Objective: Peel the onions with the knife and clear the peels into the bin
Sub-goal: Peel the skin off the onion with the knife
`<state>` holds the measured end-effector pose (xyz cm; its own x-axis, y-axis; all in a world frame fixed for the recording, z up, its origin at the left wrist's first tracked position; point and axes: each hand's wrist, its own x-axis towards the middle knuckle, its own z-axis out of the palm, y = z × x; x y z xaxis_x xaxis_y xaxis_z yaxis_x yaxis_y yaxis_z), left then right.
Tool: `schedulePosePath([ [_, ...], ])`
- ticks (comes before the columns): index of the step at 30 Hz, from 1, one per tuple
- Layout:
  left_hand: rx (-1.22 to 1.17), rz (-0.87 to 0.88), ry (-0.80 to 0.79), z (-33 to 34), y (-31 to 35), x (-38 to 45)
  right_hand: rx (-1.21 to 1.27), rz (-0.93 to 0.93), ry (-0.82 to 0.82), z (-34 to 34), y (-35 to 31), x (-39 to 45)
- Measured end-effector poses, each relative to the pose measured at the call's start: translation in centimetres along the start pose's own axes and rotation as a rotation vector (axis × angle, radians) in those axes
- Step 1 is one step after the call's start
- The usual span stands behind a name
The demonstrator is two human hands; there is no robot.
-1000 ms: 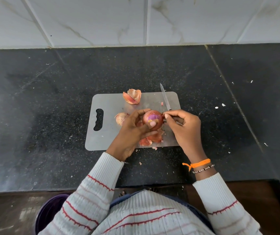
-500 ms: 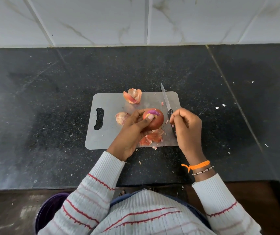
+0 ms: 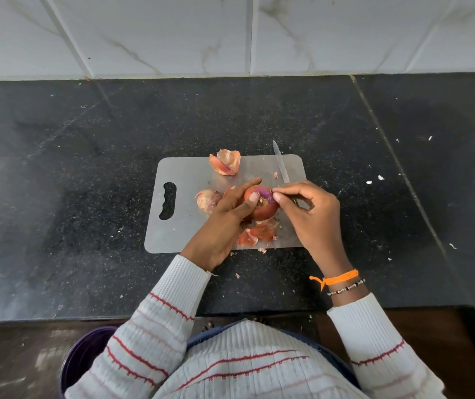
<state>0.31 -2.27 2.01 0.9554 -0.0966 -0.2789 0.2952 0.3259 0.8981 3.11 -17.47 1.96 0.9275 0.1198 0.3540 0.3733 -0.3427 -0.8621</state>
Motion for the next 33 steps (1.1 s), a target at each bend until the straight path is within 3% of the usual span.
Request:
schedulePosePath([
  [4, -0.067, -0.003, -0.02, 0.0, -0.3, 0.1, 0.109, 0.134, -0.037, 0.0, -0.3, 0.1],
  [17, -0.06, 0.008, -0.039, -0.2, -0.5, 0.2, -0.072, -0.046, 0.033, 0.6, 0.7, 0.0],
  [24, -0.092, 0.001, 0.03, -0.2, -0.3, 0.4, 0.117, 0.157, 0.023, 0.4, -0.1, -0.2],
  [33, 0.055, -0.019, 0.043, -0.3, -0.6, 0.4, -0.094, -0.075, 0.026, 0.5, -0.5, -0.1],
])
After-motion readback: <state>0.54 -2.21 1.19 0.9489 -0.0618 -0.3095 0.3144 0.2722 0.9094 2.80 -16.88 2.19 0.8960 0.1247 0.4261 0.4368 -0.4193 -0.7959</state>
